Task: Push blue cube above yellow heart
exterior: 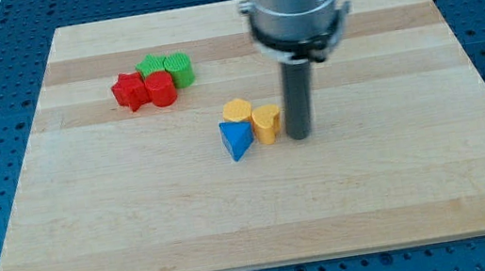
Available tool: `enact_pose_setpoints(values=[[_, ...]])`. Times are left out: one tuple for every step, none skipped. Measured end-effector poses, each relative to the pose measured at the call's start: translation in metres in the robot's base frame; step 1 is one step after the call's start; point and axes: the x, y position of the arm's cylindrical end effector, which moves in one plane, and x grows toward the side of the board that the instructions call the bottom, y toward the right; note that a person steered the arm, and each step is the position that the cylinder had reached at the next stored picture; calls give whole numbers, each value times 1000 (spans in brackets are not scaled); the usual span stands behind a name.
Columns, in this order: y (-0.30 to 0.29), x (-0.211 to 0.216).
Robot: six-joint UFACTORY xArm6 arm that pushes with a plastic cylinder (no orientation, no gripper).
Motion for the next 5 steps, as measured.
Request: enact_pose_setpoints(values=[[72,-37],[109,-116],[112,-186],[103,-221],[78,-245]])
